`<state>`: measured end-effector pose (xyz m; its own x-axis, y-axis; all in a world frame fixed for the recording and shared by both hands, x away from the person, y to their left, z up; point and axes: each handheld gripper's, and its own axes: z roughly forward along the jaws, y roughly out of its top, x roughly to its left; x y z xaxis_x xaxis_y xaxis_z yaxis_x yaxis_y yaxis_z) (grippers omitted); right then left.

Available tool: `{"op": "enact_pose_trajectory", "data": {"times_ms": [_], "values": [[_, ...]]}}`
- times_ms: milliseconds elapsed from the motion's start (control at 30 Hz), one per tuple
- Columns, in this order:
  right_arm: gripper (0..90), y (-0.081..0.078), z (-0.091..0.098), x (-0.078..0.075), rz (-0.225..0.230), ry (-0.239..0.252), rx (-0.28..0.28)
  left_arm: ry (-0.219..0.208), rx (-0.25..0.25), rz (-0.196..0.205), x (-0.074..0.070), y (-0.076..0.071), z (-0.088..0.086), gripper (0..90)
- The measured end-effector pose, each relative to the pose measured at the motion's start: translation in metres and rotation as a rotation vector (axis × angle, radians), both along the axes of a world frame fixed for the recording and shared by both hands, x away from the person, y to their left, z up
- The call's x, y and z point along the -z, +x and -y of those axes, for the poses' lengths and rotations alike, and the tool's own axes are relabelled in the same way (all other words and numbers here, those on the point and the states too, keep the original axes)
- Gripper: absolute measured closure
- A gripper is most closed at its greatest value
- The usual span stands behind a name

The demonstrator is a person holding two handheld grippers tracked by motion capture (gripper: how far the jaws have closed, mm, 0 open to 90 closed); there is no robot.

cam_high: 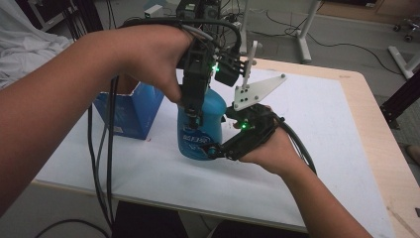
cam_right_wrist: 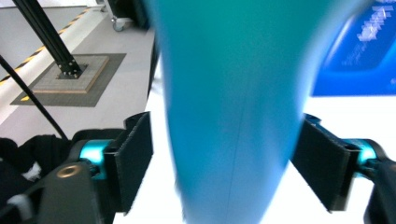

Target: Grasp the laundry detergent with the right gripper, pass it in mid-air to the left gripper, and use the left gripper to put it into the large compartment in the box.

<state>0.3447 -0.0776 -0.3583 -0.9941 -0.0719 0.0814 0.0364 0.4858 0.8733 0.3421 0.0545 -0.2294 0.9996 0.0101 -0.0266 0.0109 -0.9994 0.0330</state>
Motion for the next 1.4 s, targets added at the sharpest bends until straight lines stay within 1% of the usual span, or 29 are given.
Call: {"op": "enact_pose_trajectory", "data": {"times_ms": [100, 133, 167, 233, 333, 367, 400, 433, 533, 600, 667, 700, 733, 767, 833, 867, 933, 967, 1000, 1100, 1133, 1167, 1233, 1267, 1300, 1333, 1367, 1400], "values": [[20.8, -0.001, 0.01, -0.001, 0.004, -0.014, 0.007, 0.008, -0.017, -0.003, -0.001, 0.002, -0.003, 38.2], [15.5, -0.001, 0.013, -0.002, 0.008, -0.021, 0.011, 0.01, -0.016, -0.003, -0.001, 0.003, -0.003, 38.1], [13.2, -0.001, 0.015, -0.002, 0.01, -0.034, 0.023, 0.005, -0.023, -0.001, -0.001, 0.003, -0.004, 38.2], [13.1, 0.0, 0.022, -0.004, 0.019, -0.056, 0.023, 0.01, -0.035, -0.001, -0.003, 0.005, -0.006, 38.1], [13.0, -0.001, 0.032, -0.008, 0.032, -0.07, 0.025, 0.011, -0.046, 0.001, -0.007, 0.006, -0.007, 38.1], [10.5, 0.0, 0.035, -0.01, 0.041, -0.072, 0.031, 0.011, -0.053, 0.0, -0.008, 0.007, -0.007, 38.1], [8.3, 0.001, 0.039, -0.012, 0.038, -0.077, 0.04, 0.009, -0.055, 0.0, -0.009, 0.007, -0.008, 38.1], [4.0, 0.001, 0.043, -0.013, 0.053, -0.081, 0.055, 0.009, -0.059, -0.001, -0.01, 0.008, -0.009, 38.1], [3.8, 0.002, 0.054, -0.017, 0.065, -0.112, 0.077, 0.007, -0.076, -0.005, -0.014, 0.01, -0.011, 38.1], [2.7, 0.002, 0.062, -0.02, 0.071, -0.139, 0.08, 0.005, -0.095, -0.008, -0.018, 0.012, -0.015, 38.1], [0.8, 0.003, 0.071, -0.024, 0.082, -0.178, 0.091, 0.002, -0.133, -0.01, -0.024, 0.016, -0.019, 38.1], [0.7, 0.003, 0.075, -0.026, 0.084, -0.207, 0.093, 0.004, -0.155, -0.009, -0.028, 0.018, -0.022, 38.1], [0.7, 0.003, 0.08, -0.028, 0.101, -0.234, 0.102, 0.005, -0.18, -0.008, -0.032, 0.021, -0.025, 38.1], [0.7, 0.004, 0.084, -0.031, 0.104, -0.259, 0.098, 0.005, -0.219, -0.008, -0.036, 0.023, -0.028, 38.0], [0.7, 0.004, 0.092, -0.036, 0.126, -0.305, 0.107, 0.006, -0.299, -0.011, -0.044, 0.029, -0.035, 38.0], [0.7, 0.004, 0.096, -0.038, 0.127, -0.327, 0.101, 0.004, -0.343, -0.013, -0.048, 0.032, -0.038, 38.0], [0.7, 0.004, 0.102, -0.044, 0.145, -0.37, 0.103, 0.002, -0.43, -0.019, -0.056, 0.038, -0.048, 38.0], [0.7, 0.004, 0.105, -0.048, 0.146, -0.392, 0.1, -0.001, -0.465, -0.023, -0.059, 0.04, -0.051, 38.0], [0.7, 0.004, 0.106, -0.05, 0.151, -0.402, 0.107, -0.003, -0.51, -0.03, -0.062, 0.043, -0.056, 38.0], [0.7, 0.004, 0.11, -0.057, 0.163, -0.432, 0.107, -0.024, -0.634, -0.028, -0.074, 0.049, -0.07, 38.0], [0.7, 0.004, 0.111, -0.059, 0.168, -0.444, 0.106, -0.03, -0.682, -0.031, -0.077, 0.051, -0.076, 38.0], [0.7, 0.004, 0.111, -0.061, 0.17, -0.449, 0.102, -0.036, -0.716, -0.03, -0.08, 0.053, -0.08, 38.0], [0.8, 0.003, 0.112, -0.064, 0.181, -0.465, 0.101, -0.037, -0.798, -0.031, -0.087, 0.057, -0.092, 38.0], [0.8, 0.003, 0.112, -0.065, 0.182, -0.472, 0.097, -0.039, -0.824, -0.028, -0.089, 0.058, -0.095, 38.0], [0.8, 0.003, 0.112, -0.065, 0.182, -0.472, 0.097, -0.039, -0.824, -0.028, -0.089, 0.058, -0.095, 38.0], [0.8, 0.003, 0.111, -0.065, 0.184, -0.474, 0.096, -0.055, -0.9, -0.016, -0.096, 0.06, -0.106, 38.0], [0.8, 0.003, 0.111, -0.067, 0.191, -0.485, 0.088, -0.062, -0.941, -0.007, -0.1, 0.061, -0.112, 38.0], [0.8, 0.003, 0.111, -0.068, 0.191, -0.494, 0.088, -0.068, -0.962, 0.003, -0.103, 0.061, -0.117, 38.0]]}}
